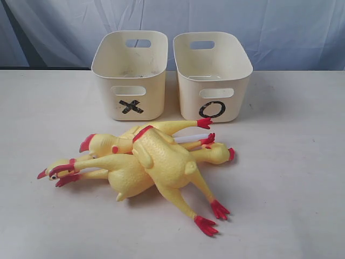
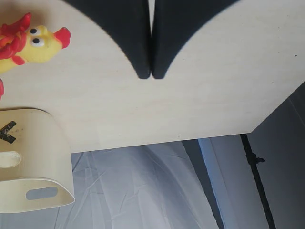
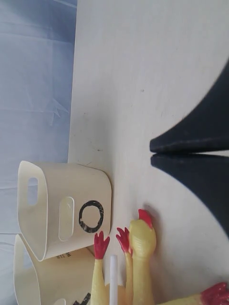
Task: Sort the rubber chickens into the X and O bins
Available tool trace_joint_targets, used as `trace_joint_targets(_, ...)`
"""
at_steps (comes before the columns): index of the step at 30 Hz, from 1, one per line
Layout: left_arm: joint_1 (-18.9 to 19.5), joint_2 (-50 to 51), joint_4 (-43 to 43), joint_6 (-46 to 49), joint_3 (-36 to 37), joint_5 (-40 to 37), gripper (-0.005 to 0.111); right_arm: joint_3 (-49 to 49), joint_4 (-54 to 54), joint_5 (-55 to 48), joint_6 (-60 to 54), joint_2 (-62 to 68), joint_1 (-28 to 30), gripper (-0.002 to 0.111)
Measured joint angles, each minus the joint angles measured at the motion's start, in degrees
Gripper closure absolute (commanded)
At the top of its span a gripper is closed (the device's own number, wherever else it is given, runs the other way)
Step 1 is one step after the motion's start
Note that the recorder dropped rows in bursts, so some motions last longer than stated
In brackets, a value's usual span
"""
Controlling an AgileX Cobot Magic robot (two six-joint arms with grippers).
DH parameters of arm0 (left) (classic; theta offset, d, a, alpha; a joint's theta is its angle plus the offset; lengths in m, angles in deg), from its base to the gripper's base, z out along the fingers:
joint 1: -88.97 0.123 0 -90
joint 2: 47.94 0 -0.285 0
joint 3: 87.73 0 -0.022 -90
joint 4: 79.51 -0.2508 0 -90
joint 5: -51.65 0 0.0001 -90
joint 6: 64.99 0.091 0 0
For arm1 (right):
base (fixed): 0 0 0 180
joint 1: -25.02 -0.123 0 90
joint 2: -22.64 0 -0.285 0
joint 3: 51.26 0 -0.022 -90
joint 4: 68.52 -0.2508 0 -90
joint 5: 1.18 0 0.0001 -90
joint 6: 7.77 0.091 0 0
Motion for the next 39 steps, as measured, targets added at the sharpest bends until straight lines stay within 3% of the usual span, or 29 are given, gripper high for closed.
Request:
trace_joint_targets(24, 0.00, 0.00, -0.49, 0.00, 0.00, 0.00, 0.107, 0.00, 0.00, 0.00, 0.00, 0.00, 0.00, 0.108)
trace_joint_targets(32, 0.00, 0.00, -1.92, 0.00, 0.00, 6.72, 0.107, 0.00, 0.00, 0.00, 0.00, 0.00, 0.00, 0.108)
trace_joint_targets(39, 0.00, 0.00, -1.92, 0.00, 0.00, 8.14, 0.107, 0.00, 0.00, 0.00, 0.00, 0.00, 0.00, 0.108)
